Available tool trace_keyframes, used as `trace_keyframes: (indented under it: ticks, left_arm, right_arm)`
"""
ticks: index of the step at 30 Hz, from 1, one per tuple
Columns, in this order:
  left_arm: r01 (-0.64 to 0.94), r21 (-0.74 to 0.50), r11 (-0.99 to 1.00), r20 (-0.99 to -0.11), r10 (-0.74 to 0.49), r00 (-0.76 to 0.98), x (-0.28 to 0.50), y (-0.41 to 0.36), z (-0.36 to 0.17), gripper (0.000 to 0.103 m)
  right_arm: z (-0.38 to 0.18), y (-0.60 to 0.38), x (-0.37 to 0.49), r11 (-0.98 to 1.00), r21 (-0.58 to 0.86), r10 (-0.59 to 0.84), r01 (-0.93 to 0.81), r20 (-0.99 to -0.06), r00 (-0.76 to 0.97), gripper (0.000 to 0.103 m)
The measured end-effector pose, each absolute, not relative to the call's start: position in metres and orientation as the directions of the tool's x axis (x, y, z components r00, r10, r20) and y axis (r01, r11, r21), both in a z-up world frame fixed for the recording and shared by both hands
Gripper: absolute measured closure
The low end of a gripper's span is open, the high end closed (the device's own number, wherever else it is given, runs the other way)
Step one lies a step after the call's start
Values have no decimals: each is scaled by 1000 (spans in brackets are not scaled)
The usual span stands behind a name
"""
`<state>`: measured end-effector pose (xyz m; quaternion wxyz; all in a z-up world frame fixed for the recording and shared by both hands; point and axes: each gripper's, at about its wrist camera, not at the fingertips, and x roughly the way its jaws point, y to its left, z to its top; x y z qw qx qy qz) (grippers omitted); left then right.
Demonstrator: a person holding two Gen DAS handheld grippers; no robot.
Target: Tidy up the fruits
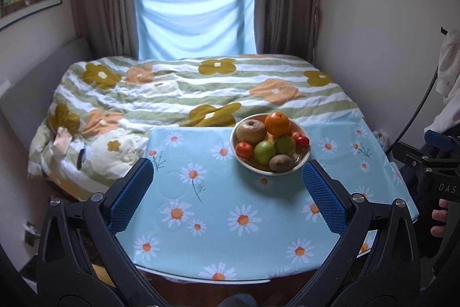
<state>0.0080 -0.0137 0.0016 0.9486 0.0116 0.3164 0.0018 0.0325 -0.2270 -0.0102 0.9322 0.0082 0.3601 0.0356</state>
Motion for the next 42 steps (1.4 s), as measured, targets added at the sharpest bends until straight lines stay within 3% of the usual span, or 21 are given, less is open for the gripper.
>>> trace_keyframes:
  ticks: [42]
  left_arm:
    - [4, 4, 1000, -591, -1, 806, 21, -22, 7, 0]
  right_arm:
    - [-10, -234, 34, 999, 23, 40, -33, -662, 749, 0]
